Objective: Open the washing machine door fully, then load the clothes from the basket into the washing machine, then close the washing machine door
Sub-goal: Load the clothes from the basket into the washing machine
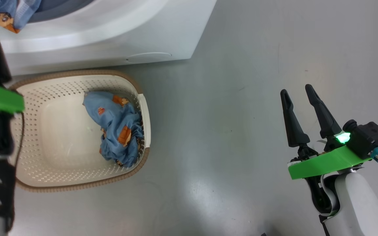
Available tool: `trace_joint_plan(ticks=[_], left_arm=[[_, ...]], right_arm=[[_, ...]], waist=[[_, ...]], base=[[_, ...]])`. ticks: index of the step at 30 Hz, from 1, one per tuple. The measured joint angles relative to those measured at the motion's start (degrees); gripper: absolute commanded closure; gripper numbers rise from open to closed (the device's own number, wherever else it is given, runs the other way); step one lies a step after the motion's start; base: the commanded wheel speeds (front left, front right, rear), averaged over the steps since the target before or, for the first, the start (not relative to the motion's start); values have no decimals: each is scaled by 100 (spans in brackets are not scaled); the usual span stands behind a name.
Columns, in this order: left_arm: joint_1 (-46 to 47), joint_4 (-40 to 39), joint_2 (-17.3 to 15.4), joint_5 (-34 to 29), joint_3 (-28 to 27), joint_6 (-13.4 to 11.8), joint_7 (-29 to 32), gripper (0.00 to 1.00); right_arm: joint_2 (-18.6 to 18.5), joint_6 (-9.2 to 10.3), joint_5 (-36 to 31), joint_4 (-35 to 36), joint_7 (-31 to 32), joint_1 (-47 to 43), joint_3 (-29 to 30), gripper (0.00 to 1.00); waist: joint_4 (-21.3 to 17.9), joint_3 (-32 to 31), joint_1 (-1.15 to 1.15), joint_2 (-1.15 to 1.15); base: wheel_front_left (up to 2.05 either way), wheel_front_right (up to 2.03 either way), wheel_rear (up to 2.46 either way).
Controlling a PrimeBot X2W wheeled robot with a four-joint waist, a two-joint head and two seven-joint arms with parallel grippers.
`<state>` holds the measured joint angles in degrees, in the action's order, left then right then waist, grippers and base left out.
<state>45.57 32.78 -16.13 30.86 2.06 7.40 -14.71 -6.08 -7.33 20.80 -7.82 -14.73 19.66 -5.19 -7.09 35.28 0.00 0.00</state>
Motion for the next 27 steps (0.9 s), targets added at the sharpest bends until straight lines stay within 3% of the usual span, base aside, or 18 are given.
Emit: trace_joint_plan(ticks=[20,27], left_arm=[[-2379,-1692,445,-403,-445,0,1,0],[-2791,-2091,494,-497,-568,0,1,0]], right_arm=[[-88,0,-2,-19,0,-218,27,0],[-96,0,-2,-24,0,-224,29,0]], waist=[[26,-247,0,0],[20,-277,0,0]], base=[[0,0,0],[0,0,0]])
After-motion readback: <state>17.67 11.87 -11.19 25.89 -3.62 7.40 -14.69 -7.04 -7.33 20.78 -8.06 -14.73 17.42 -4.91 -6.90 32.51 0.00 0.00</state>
